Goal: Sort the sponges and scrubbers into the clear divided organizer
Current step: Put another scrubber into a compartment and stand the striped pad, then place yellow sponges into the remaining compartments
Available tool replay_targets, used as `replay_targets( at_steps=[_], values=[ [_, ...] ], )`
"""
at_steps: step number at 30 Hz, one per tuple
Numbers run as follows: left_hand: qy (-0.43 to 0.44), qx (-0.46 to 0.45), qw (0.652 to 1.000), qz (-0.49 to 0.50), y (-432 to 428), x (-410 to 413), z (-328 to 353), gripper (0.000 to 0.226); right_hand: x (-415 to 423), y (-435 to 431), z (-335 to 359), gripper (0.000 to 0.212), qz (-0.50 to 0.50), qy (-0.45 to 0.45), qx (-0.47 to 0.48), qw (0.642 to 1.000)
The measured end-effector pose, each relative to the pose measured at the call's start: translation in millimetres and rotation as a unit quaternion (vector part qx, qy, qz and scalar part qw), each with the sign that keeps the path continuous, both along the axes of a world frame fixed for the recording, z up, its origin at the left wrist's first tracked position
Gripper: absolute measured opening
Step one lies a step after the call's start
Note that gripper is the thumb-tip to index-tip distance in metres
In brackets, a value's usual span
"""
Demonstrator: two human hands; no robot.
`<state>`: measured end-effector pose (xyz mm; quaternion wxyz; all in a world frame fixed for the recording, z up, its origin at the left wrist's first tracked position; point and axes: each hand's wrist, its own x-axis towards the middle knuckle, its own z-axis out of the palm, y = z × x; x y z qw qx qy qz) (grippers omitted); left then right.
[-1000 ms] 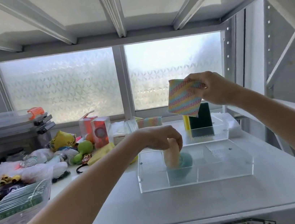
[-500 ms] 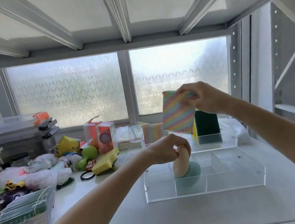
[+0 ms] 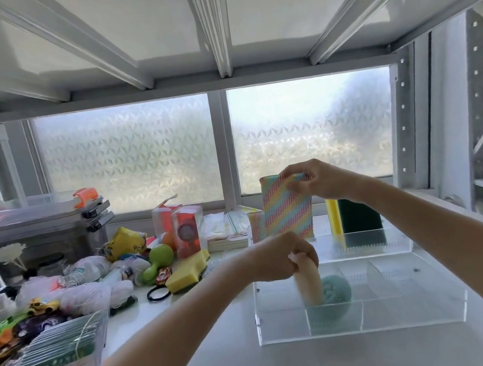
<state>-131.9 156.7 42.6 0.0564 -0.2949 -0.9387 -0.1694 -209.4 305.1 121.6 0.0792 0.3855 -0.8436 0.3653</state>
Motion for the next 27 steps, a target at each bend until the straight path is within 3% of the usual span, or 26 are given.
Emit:
replay_targets(
  at_steps=[7, 11, 15, 19, 23, 25, 27],
  values=[
    [0.06, -0.005, 0.998, -0.004, 26, 0, -24, 0.044, -7, -28, -10, 0.028, 0.003, -0.072, 0.08, 0.994],
    [0.091, -0.002, 0.996, 0.022, 27, 5, -24, 0.048, -22, -36, -33, 0.022, -0.02, -0.066, 0.066, 0.995],
    [0.107, 0.032, 0.994, 0.013, 2, 24, -7, 0.055, -33, -31, -42, 0.03, -0.046, -0.039, 0.103, 0.993],
    [0.093, 0.105, 0.986, 0.089, -74, 38, 37, 0.045, -29, -31, -31, 0.05, -0.112, 0.115, 0.157, 0.974],
    [-0.009, -0.02, 0.961, 0.276, -157, 25, 38, 0.046, 14, -62, -21, 0.046, -0.024, 0.179, 0.122, 0.976],
    [-0.078, -0.094, 0.938, 0.325, -174, 17, 19, 0.044, 36, -92, -32, 0.041, 0.029, 0.192, 0.184, 0.964],
    [-0.109, -0.146, 0.918, 0.353, -177, 10, -2, 0.057, 48, -122, -53, 0.035, 0.039, 0.186, 0.292, 0.937]
  ],
)
